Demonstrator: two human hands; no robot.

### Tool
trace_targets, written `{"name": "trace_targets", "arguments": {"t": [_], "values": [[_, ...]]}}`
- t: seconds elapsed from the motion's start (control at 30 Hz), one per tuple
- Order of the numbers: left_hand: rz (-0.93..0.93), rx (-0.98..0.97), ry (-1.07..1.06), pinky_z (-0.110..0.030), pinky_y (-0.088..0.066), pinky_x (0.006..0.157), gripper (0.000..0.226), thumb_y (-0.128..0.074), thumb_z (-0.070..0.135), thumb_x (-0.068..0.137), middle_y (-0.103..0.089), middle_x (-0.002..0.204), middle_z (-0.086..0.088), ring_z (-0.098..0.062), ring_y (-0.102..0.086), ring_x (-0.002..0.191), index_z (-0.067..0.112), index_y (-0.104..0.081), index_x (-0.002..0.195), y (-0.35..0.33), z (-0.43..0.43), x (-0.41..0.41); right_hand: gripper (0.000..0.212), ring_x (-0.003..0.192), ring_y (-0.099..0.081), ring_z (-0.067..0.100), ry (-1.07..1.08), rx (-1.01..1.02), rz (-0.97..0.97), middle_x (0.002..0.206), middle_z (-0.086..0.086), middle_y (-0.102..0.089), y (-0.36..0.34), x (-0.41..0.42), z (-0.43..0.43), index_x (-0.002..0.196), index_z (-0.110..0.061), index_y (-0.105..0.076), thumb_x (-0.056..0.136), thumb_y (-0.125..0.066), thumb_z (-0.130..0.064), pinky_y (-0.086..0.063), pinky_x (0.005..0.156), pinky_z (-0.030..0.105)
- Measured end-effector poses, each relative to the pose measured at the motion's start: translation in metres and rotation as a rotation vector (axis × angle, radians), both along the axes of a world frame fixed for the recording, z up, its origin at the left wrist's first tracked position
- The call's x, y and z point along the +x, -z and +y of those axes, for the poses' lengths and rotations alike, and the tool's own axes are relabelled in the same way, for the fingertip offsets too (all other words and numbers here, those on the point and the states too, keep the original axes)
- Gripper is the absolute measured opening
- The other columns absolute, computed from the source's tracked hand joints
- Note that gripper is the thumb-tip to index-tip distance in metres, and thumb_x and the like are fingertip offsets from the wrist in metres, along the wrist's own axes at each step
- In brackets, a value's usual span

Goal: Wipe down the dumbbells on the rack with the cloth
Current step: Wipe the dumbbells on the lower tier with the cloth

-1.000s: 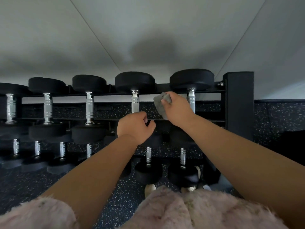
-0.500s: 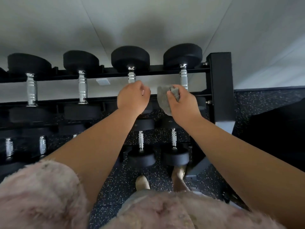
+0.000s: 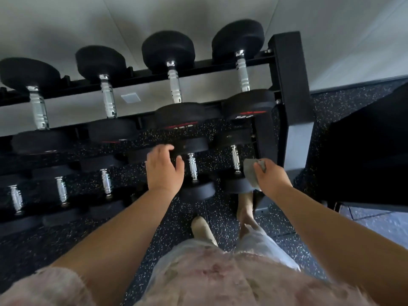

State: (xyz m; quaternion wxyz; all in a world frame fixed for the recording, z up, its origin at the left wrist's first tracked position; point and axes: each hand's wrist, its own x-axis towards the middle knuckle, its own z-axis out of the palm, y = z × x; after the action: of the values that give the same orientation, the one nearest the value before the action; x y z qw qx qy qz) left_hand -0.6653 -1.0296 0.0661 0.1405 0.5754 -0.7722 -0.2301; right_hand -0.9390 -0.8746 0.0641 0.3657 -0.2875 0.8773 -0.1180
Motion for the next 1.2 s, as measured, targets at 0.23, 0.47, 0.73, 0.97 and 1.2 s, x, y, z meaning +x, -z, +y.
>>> {"name": "trace_targets", "arguments": {"t": [0.23,0.47,0.73,0.97,1.2], "values": [[-0.225,0.221,0.189,-0.045,-0.053,0.096,0.032,-0.057,0.032,0.104,-0.069,0.122,-0.003,-0.028,-0.06,0.117,0.015,-0.064,0.129,0.043,0.023,0.028,0.036,0.076,-0.06,0.026,0.112,0.117,0.006,0.094,0.009,-0.067,0.043,0.008,0.056,0.113,-0.022,-0.057,0.107,-0.036,-0.051,-0.046,0.068,0.035],[-0.233,0.309,0.175,-0.044,-0.056,0.091,0.026,-0.058,0.033,0.103,-0.07,0.114,-0.002,-0.025,-0.062,0.111,0.014,-0.069,0.118,0.105,0.042,0.004,0.047,0.087,-0.065,0.035,0.086,0.186,0.003,0.102,0.014,-0.065,0.104,-0.006,0.055,0.129,-0.017,-0.051,0.108,-0.027,-0.051,-0.056,0.079,0.043],[-0.298,0.207,0.28,-0.045,-0.053,0.088,0.03,-0.061,0.036,0.098,-0.072,0.109,-0.005,-0.031,-0.064,0.101,0.014,-0.068,0.117,0.209,0.043,-0.036,0.062,0.157,-0.016,0.026,-0.362,0.059,0.072,0.17,0.004,-0.018,0.21,0.005,0.035,0.162,-0.02,-0.022,0.108,-0.026,-0.049,-0.023,0.126,0.046],[-0.413,0.122,0.402,-0.04,-0.052,0.074,0.039,-0.056,0.052,0.093,-0.068,0.094,-0.004,-0.029,-0.064,0.088,0.016,-0.07,0.101,0.28,0.044,-0.061,0.059,0.148,-0.036,0.037,-0.692,-0.22,0.353,0.152,0.013,-0.049,0.266,0.024,0.032,0.145,-0.012,-0.054,0.096,-0.06,-0.044,-0.021,0.126,0.054],[-0.516,0.026,0.425,-0.036,-0.04,0.06,0.039,-0.053,0.051,0.088,-0.062,0.085,-0.004,-0.03,-0.06,0.081,0.015,-0.066,0.085,0.288,0.049,-0.063,0.044,0.132,-0.053,0.031,-0.437,-0.354,0.203,0.136,0.014,-0.063,0.27,-0.019,0.037,0.134,-0.004,-0.062,0.099,-0.054,-0.029,-0.041,0.116,0.048]]}}
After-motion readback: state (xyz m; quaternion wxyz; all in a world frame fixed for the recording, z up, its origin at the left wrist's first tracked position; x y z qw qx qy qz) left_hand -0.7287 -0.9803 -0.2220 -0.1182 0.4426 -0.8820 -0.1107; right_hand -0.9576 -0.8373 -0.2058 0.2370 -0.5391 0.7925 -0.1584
